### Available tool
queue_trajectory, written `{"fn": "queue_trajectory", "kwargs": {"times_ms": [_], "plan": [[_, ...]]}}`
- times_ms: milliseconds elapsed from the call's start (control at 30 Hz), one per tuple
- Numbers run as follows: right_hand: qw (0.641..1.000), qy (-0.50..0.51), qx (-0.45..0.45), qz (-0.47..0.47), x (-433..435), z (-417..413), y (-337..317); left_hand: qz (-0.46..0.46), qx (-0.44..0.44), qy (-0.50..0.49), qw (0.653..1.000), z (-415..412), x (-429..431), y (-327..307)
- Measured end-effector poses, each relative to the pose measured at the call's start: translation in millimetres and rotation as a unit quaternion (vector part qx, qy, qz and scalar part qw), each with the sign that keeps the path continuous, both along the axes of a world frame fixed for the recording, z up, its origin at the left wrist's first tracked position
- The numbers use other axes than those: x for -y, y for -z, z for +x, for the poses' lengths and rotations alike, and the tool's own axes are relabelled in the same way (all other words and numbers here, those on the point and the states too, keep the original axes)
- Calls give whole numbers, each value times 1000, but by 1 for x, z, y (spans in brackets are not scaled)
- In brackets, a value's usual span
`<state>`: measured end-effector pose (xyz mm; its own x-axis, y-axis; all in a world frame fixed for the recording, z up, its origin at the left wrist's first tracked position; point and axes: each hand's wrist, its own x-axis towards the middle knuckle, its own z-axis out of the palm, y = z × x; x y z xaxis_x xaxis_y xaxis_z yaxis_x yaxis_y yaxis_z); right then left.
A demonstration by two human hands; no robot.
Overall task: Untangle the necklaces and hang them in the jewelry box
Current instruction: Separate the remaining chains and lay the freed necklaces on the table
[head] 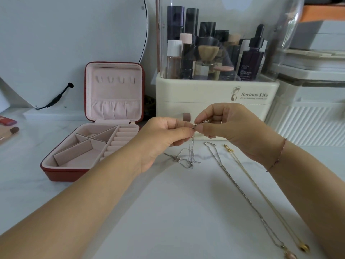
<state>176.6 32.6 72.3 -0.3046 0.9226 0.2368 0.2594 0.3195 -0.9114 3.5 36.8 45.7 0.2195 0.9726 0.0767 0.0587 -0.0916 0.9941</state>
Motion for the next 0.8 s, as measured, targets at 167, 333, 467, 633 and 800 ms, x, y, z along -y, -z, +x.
{"fn": "queue_trajectory", "kwargs": {"times_ms": [167,333,467,633,800], "plan": [[1000,-14,-14,8,1,-1,-1,-31,9,25,999,-1,0,-2],[999,-1,-34,14,1,-5,1,-28,-2,14,999,-1,1,-1],[999,3,-47,21,1,-6,2,-32,26,5,999,-2,-1,0],[998,-3,-56,17,1,-6,3,-7,40,1,999,-2,0,0],[998,-2,-57,14,1,-6,4,-10,41,10,999,-1,0,0]]}}
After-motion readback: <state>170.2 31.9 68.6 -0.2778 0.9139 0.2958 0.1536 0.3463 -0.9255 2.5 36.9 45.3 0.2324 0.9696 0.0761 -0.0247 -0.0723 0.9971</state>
